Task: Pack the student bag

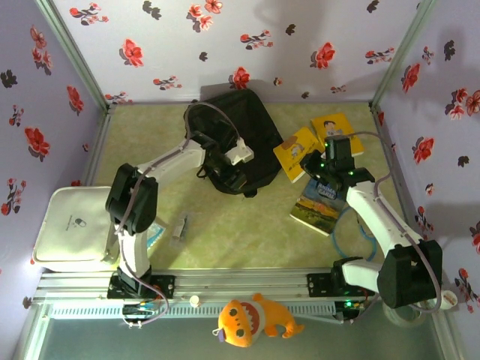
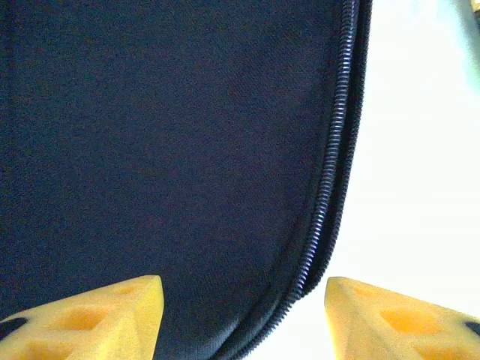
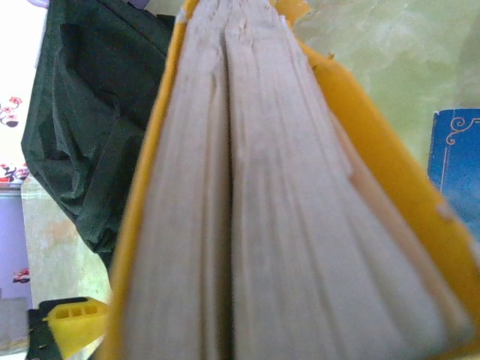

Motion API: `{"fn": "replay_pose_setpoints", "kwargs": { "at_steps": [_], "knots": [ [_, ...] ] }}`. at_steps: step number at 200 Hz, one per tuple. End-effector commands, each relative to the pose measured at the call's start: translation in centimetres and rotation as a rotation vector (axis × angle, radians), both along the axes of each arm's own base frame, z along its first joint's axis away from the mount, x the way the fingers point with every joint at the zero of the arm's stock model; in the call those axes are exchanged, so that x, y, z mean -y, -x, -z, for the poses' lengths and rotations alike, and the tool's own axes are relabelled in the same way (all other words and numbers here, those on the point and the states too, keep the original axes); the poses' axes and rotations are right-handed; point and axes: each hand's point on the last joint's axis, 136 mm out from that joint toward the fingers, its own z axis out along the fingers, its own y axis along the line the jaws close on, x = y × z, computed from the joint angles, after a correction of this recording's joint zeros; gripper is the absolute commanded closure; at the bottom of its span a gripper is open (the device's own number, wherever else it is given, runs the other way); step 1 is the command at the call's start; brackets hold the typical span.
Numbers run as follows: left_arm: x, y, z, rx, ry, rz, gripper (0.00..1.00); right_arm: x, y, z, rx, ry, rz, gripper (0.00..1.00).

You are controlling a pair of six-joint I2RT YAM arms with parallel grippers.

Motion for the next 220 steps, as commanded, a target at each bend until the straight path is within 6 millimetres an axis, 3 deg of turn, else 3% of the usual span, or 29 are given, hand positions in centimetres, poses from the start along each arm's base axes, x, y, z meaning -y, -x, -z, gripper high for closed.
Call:
{"fn": "replay_pose_setpoints", "kwargs": {
  "at_steps": [1, 37, 99, 153, 220],
  "knots": [
    [0.0, 0.9, 0.9, -0.037, -0.048, 0.064, 0.42, 0.2, -0.6, -2.1, 0.070, -0.021, 0.008, 0.91],
    [-0.2, -0.1, 2.0, -0.016, -0.092, 0.071, 0.46, 0.2, -0.5, -1.8, 0.063, -0.027, 0.010, 0.91],
    [-0.5, -1.6, 1.9, 0.041, -0.133, 0.052, 0.74, 0.6, -0.3, -2.2, 0.071, -0.026, 0.023, 0.91],
    [0.2, -2.6, -2.6, 0.144, -0.045, 0.010, 0.87, 2.3, 0.8, -5.0, 0.170, 0.006, 0.076, 0.91],
    [-0.1, -4.9, -8.9, 0.356, 0.101, -0.174, 0.97, 2.6, 2.7, -4.1, 0.182, -0.064, 0.119, 0.92]
  ]
}}
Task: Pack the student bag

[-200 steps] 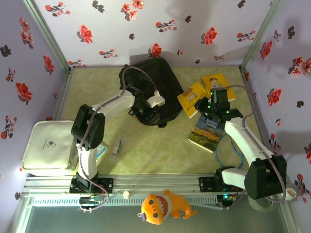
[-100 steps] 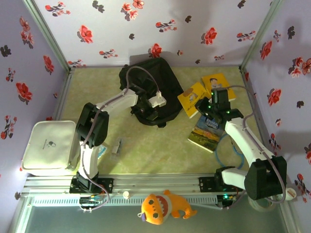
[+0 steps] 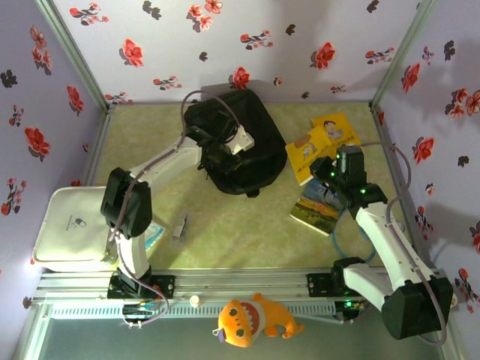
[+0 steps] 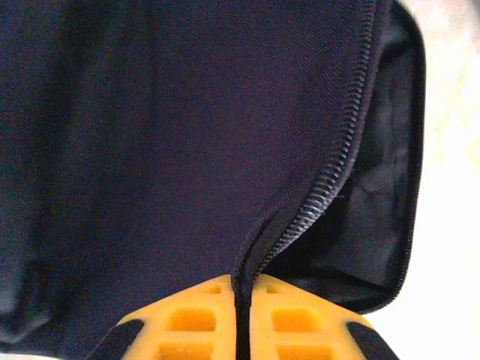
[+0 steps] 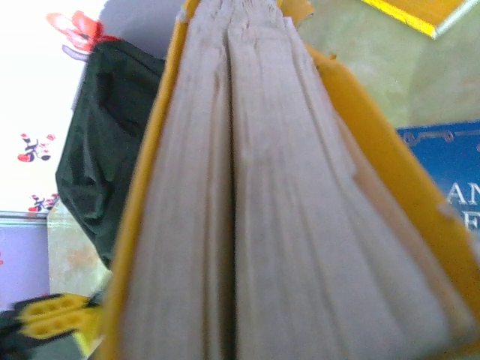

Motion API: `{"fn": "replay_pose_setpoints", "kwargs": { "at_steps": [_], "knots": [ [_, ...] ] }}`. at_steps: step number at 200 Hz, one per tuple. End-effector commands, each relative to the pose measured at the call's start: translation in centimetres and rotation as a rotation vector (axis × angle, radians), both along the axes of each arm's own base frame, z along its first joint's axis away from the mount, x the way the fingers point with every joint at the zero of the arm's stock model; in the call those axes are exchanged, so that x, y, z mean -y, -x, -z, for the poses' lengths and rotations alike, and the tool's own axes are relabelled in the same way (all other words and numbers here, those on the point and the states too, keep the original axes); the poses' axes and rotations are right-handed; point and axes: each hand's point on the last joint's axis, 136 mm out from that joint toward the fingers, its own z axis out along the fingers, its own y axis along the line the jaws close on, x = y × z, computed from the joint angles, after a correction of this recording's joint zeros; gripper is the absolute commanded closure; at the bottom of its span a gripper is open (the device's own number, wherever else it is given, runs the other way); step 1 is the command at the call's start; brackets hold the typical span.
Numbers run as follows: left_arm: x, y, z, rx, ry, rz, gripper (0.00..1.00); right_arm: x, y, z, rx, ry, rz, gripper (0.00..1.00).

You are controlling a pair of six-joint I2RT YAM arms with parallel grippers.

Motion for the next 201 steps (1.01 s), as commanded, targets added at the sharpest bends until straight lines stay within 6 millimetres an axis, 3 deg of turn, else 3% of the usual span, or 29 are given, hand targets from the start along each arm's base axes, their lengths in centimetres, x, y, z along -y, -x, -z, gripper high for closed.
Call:
{"fn": "replay_pose_setpoints", "kwargs": {
  "at_steps": [1, 55, 78, 115, 163, 201],
  "knots": [
    [0.1, -1.3, -3.6, 0.111, 0.099, -0.095, 0.97, 0.1, -0.4, -2.3, 0.099, -0.052, 0.028, 0.92],
    [-0.4, -3.0, -9.1, 0.230, 0.300, -0.297, 1.00, -1.2, 1.2, -2.8, 0.103, -0.151, -0.023, 0.92],
    [-0.2, -3.0, -10.3, 0.264, 0.350, -0.294, 1.00, -2.6, 1.0, -3.6, 0.147, -0.242, -0.070, 0.92],
    [0.3, -2.1, -12.5, 0.280, 0.455, -0.267, 1.00, -4.7, 0.4, -2.3, 0.091, -0.327, -0.112, 0.91],
    [1.4, 0.2, -14.6, 0.308, 0.582, -0.141, 1.00, -9.2, -1.6, -1.5, 0.044, -0.383, -0.192, 0.91],
    [2.2, 1.3, -15.7, 0.305, 0.639, -0.075, 1.00, -12.1, -4.9, -1.0, 0.049, -0.432, -0.202, 0.92]
  ]
}}
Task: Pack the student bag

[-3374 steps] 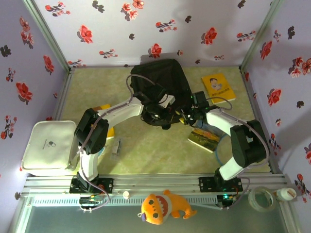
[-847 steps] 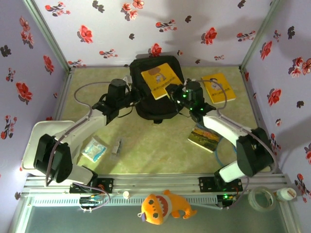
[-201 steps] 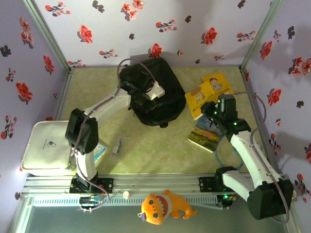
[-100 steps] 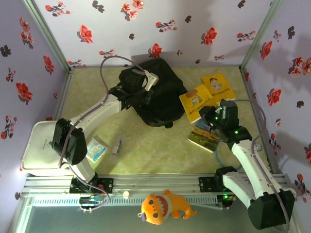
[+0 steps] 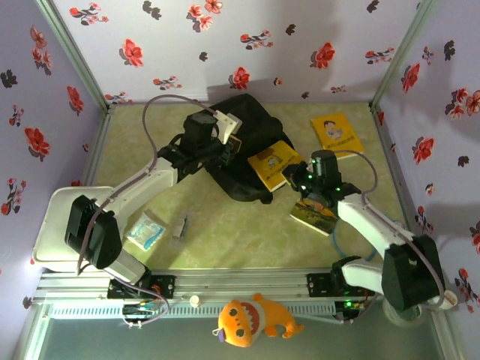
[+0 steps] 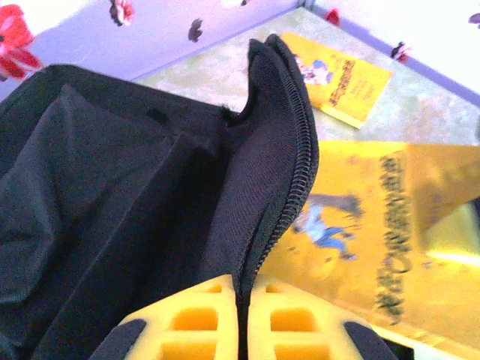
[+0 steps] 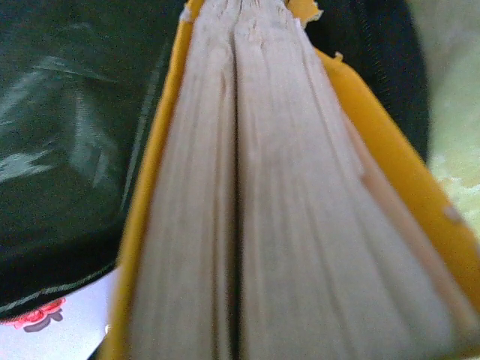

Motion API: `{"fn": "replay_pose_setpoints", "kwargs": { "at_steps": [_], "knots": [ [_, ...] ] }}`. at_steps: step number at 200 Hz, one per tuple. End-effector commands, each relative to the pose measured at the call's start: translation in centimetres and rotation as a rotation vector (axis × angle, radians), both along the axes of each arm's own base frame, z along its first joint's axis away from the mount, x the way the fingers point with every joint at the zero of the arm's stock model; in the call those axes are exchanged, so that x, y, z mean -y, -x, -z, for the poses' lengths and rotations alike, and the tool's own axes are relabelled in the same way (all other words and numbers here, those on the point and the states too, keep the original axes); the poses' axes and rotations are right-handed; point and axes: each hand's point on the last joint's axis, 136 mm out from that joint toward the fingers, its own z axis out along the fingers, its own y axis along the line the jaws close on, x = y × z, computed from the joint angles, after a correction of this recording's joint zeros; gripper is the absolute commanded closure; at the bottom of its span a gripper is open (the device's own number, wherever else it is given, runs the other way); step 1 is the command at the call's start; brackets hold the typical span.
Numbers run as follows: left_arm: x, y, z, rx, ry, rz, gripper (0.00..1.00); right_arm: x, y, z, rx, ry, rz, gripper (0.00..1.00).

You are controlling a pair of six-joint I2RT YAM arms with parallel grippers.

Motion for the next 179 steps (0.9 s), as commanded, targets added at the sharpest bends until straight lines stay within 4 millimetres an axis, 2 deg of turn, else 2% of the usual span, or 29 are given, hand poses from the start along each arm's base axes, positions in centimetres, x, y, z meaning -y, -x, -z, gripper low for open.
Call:
{"fn": "replay_pose_setpoints", "kwargs": {
  "at_steps": [1, 31, 70, 116, 140, 179],
  "knots": [
    [1.5, 1.1, -5.7, 0.121, 0.148, 0.086, 1.00, -2.5, -4.0, -5.8, 0.191, -0.126, -0.002, 0.92],
    [1.6, 1.0, -6.0, 0.117, 0.161, 0.081, 1.00, -4.3, -6.4, -7.2, 0.265, -0.196, -0.006, 0.92],
    [1.6, 1.0, -6.4, 0.118, 0.175, 0.076, 1.00, -6.2, -7.9, -6.4, 0.269, -0.202, -0.042, 0.91],
    [1.7, 0.6, -6.7, 0.129, 0.192, 0.067, 1.00, -8.6, -10.1, -2.8, 0.209, -0.190, -0.089, 0.90],
    [1.7, 0.4, -6.0, 0.119, 0.181, 0.062, 1.00, -9.8, -11.2, -0.9, 0.177, -0.198, -0.102, 0.90],
    [1.3, 0.0, -4.8, 0.101, 0.163, 0.037, 1.00, -11.7, -13.0, 0.9, 0.128, -0.272, -0.112, 0.88]
  ]
}}
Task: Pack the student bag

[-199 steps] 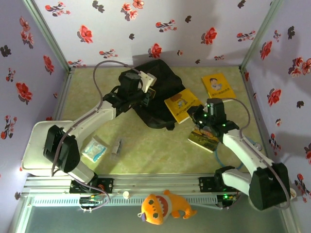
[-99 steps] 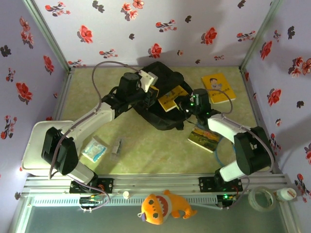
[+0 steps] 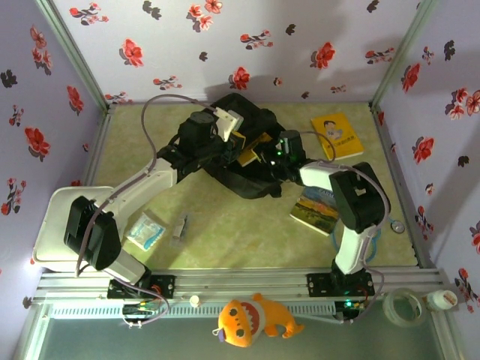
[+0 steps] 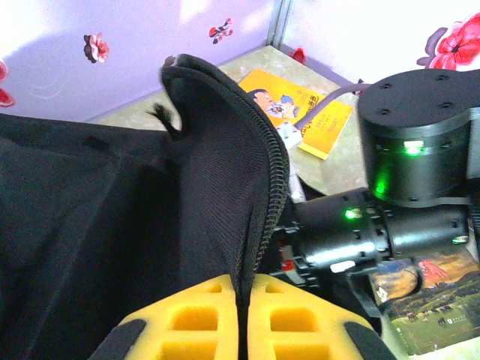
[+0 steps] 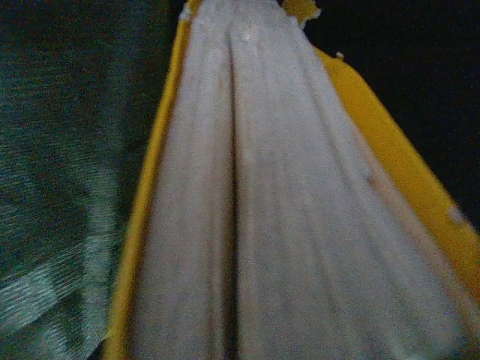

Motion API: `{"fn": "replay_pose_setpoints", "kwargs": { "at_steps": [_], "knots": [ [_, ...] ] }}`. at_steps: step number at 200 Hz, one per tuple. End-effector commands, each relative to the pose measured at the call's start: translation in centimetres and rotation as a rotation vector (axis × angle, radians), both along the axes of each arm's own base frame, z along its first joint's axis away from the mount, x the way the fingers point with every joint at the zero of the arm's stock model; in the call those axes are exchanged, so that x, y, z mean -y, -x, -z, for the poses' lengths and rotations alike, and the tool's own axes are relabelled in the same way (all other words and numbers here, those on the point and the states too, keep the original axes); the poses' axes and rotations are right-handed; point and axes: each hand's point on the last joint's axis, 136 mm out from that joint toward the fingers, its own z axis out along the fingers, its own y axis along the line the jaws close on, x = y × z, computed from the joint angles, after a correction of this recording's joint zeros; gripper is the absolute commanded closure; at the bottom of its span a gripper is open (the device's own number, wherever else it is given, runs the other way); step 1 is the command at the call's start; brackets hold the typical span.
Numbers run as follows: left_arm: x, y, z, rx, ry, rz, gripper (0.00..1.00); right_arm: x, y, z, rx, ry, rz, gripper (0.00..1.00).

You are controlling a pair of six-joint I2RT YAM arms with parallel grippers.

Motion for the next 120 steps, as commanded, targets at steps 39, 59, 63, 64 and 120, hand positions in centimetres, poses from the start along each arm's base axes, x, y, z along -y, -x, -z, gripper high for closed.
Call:
{"fn": "replay_pose_setpoints", "kwargs": {
  "at_steps": [39, 59, 63, 64, 120],
  "knots": [
    [-0.4, -0.9, -2.0, 0.064, 0.060, -0.028, 1.00, -3.6, -3.7, -1.5, 0.019, -0.148, -0.026, 0.84],
    [-0.9, -1.2, -1.5, 0.057, 0.049, -0.047, 1.00, -4.4, -4.0, -1.2, -0.011, -0.181, -0.049, 0.87],
    [-1.0, -1.3, -1.4, 0.056, 0.046, -0.051, 1.00, -4.6, -3.9, -1.4, -0.011, -0.191, -0.062, 0.89],
    [-1.0, -1.3, -1.4, 0.056, 0.045, -0.051, 1.00, -4.7, -3.9, -1.5, -0.010, -0.194, -0.066, 0.89],
    [-2.6, -2.2, 0.7, 0.026, 0.009, -0.095, 1.00, -4.1, 1.0, -2.8, -0.035, -0.211, -0.228, 0.89]
  ]
}}
